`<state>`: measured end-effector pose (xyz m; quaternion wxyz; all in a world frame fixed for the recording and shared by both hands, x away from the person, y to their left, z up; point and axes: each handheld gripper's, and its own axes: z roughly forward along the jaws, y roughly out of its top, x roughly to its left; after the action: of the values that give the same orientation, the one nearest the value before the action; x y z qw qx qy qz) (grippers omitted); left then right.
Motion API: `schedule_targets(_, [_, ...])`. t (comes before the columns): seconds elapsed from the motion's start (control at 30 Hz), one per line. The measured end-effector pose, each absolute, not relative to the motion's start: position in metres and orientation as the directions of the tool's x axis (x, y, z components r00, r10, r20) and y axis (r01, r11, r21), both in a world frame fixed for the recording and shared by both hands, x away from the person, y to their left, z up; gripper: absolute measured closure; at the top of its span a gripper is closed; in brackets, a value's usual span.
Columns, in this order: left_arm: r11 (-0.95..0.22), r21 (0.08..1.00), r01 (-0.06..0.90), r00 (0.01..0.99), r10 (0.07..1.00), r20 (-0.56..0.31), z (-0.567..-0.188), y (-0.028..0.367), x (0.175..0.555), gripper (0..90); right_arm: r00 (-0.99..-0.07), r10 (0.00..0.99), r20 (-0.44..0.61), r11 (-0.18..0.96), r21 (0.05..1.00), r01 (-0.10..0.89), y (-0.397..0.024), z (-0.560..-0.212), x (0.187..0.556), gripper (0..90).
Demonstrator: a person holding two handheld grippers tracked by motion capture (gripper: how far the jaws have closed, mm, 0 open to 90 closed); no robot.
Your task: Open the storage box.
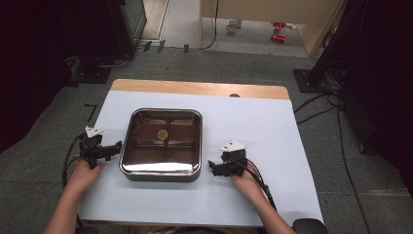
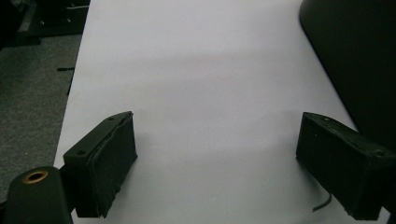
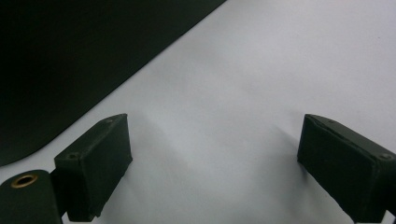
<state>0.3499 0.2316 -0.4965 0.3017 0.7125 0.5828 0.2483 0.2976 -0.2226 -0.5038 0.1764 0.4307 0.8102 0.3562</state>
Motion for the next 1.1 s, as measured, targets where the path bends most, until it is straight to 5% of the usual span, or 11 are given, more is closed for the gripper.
schedule_targets(1.1, [-0.138,0.719,0.682,0.198,0.98,0.001,-0.4964,0.2316,0.3501,12.0,-0.57,0.822,0.016,0.381,0.729,0.57,-0.2226,-0.5038,0.2978,9.2])
